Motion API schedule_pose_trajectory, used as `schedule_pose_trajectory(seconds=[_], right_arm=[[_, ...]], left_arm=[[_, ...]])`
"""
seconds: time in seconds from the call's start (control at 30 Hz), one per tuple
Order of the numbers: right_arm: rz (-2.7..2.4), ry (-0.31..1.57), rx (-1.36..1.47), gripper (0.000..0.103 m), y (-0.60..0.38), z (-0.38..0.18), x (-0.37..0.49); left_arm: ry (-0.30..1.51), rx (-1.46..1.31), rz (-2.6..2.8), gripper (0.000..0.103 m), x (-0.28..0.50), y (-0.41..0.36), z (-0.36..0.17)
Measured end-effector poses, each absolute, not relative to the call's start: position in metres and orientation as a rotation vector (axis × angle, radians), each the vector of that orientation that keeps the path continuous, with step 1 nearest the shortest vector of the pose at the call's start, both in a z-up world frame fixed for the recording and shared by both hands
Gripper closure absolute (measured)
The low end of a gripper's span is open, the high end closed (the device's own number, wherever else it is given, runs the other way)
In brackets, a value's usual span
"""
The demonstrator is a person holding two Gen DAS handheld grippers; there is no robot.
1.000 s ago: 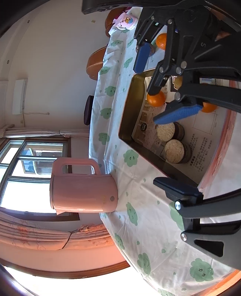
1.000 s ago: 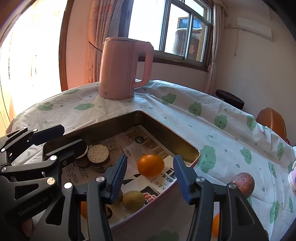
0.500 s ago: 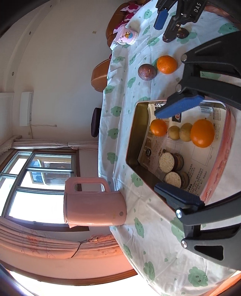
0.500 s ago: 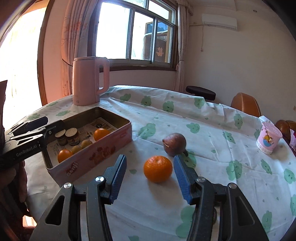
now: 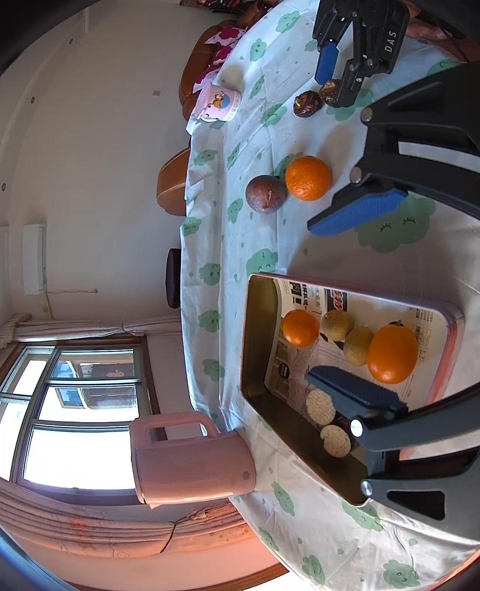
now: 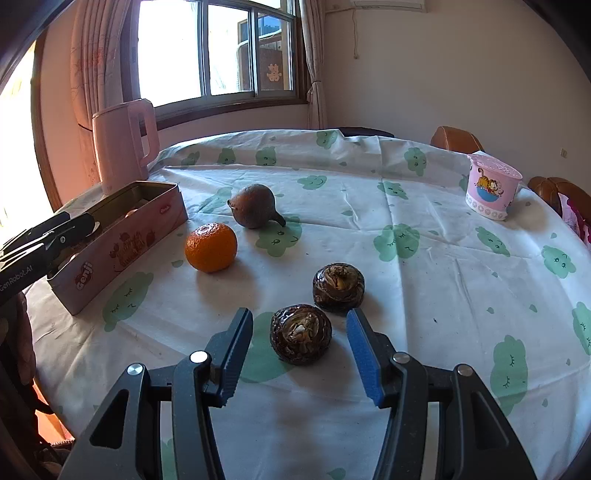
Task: Organize fruits
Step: 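Move both open tools toward the orange and the dark brown fruits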
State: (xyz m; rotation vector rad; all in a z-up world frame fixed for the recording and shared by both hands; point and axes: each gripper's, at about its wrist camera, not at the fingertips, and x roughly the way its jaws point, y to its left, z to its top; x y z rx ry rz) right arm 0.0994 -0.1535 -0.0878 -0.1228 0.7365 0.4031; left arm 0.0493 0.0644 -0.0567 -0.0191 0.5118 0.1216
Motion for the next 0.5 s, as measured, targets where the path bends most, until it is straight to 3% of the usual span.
schedule_pose_trajectory(seconds=[0.1, 0.17, 0.2, 0.5], right_arm=[[0.412, 0.766, -0.146, 0.048, -0.149, -0.091, 0.103], [0.412, 0.777, -0.151, 0.062, -0.148, -0.092, 0.105], [0.414, 0.771, -0.150, 0.064, -0.149, -0.092, 0.105], [0.399, 0.637, -0.133, 0.064, -0.147, -0.053, 0.111]], left_arm=[[0.522, -0.010, 0.102, 0.028, 0.051, 0.058, -0.056], [0.519, -0.003, 0.086, 0.028, 0.052, 0.053, -0.054], [0.519, 0.001, 0.078, 0.028, 0.053, 0.051, -0.052], [0.564, 0.006, -0.016, 0.028, 0.090, 0.020, -0.040]])
